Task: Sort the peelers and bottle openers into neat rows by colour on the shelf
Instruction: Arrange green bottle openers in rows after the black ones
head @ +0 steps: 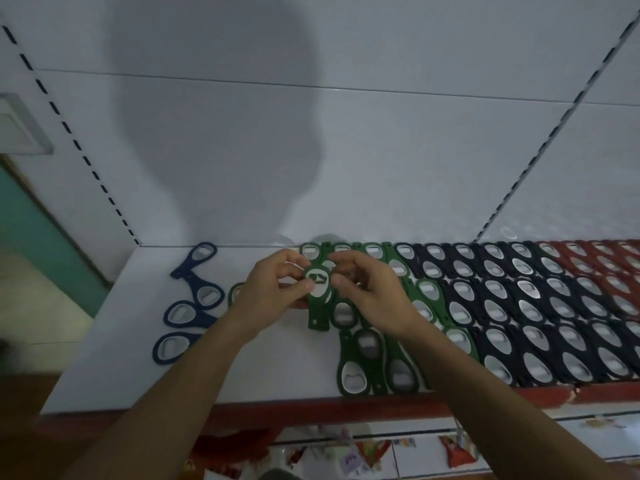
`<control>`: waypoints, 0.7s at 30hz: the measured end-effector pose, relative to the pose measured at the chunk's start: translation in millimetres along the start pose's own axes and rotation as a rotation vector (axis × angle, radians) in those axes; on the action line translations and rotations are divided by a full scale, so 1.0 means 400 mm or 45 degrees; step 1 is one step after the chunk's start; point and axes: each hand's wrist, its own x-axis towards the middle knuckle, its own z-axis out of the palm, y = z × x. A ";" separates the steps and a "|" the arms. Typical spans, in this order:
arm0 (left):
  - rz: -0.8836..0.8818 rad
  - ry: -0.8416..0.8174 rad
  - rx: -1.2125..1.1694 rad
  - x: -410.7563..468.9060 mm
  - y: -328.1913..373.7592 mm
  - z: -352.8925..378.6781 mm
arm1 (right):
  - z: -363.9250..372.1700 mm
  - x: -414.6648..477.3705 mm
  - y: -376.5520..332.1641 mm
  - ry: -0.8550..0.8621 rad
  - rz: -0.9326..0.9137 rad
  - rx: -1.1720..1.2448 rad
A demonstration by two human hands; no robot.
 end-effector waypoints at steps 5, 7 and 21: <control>0.233 0.094 0.252 -0.061 0.008 0.013 | -0.019 -0.003 -0.029 -0.170 0.008 0.358; 0.333 0.058 0.374 -0.110 0.001 0.001 | -0.029 -0.010 -0.023 -0.133 0.095 0.378; 0.351 0.026 0.487 -0.234 -0.016 0.022 | -0.008 -0.068 0.077 0.105 0.080 0.192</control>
